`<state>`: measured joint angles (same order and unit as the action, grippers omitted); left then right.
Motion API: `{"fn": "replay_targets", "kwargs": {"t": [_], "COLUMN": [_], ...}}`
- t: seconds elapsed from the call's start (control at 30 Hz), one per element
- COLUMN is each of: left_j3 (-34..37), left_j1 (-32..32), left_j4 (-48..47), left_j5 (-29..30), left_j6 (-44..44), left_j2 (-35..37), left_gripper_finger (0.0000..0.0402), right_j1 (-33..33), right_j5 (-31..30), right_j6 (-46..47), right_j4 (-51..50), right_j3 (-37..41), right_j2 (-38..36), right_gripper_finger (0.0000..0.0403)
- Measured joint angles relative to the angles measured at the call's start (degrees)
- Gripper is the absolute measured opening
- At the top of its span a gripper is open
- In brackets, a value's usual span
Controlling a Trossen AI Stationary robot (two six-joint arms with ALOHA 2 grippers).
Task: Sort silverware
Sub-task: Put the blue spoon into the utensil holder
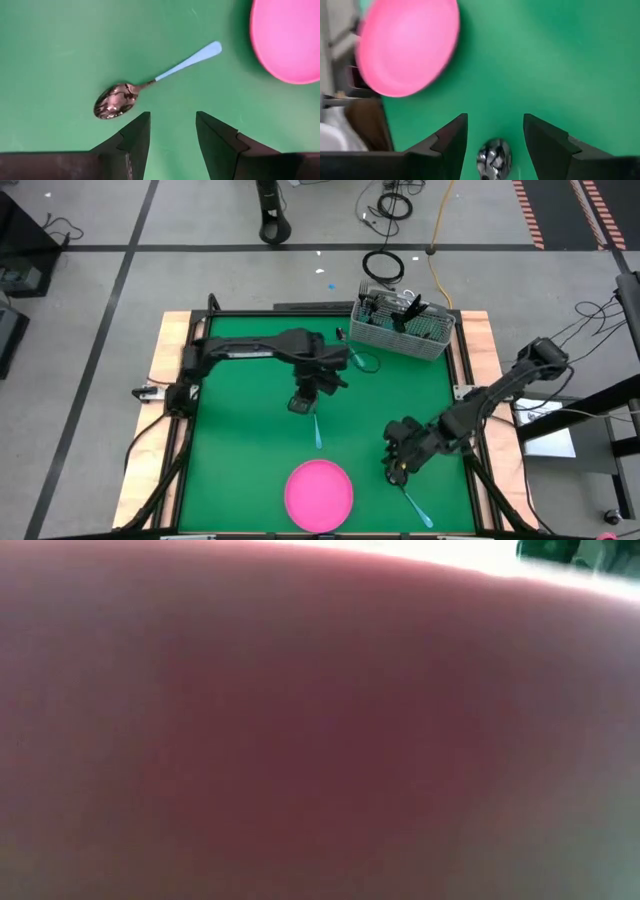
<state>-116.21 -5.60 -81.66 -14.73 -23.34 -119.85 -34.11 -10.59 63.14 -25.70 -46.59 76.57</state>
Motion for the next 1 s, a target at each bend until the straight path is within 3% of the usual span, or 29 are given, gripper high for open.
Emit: {"fn": "replay_targets", "kwargs": {"t": [0.17,0.33,0.5,0.8,1.0], "left_j3": [18.9,40.4,55.3,64.5,64.9], "left_j1": [1.1,1.3,2.4,7.1,9.4], "left_j4": [13.8,34.3,52.9,74.1,78.3], "left_j5": [1.2,1.3,0.4,0.0,0.0], "left_j6": [5.3,11.5,17.0,20.1,20.1], "left_j2": [14.7,28.7,36.3,37.4,37.4], "left_gripper_finger": [0.016,0.016,0.016,0.016,0.016], "right_j1": [-3.6,-7.5,-10.3,-15.0,-16.4], "right_j5": [0.3,0.3,0.3,1.9,5.0], "right_j6": [7.3,13.0,17.6,25.9,30.1], "right_j4": [-6.9,-9.4,-18.1,-21.3,-21.4], "right_j3": [-5.1,-10.0,-17.6,-23.5,-23.4], "right_j2": [7.3,13.3,18.5,27.6,31.3], "right_gripper_finger": [0.018,0.018,0.018,0.018,0.018]}}
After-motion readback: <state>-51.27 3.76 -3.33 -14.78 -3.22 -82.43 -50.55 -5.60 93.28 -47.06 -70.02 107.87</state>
